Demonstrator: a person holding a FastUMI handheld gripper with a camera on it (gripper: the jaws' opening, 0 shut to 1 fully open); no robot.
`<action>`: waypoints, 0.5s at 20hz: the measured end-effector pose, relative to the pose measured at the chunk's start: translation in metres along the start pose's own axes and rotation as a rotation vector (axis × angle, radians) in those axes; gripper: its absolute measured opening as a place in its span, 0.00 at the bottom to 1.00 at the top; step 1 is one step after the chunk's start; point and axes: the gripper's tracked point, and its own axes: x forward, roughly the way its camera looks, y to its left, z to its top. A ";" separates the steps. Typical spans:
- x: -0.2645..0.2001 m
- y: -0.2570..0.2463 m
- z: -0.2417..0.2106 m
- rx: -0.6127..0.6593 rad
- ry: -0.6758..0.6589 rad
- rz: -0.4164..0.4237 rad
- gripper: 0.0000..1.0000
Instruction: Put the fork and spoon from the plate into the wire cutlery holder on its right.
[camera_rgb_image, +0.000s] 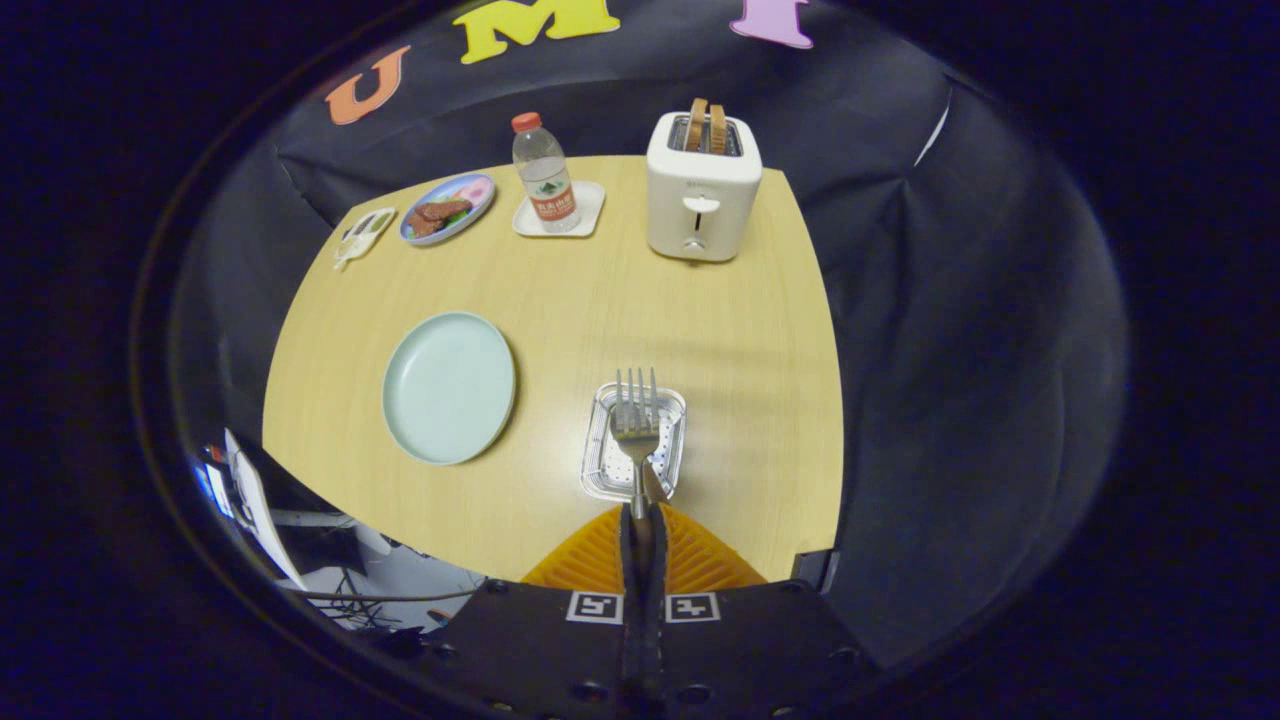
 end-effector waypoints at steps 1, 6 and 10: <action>0.002 -0.002 -0.001 0.002 0.011 0.004 0.01; 0.014 -0.003 -0.008 0.017 0.065 0.032 0.01; 0.024 0.001 -0.011 0.019 0.103 0.046 0.04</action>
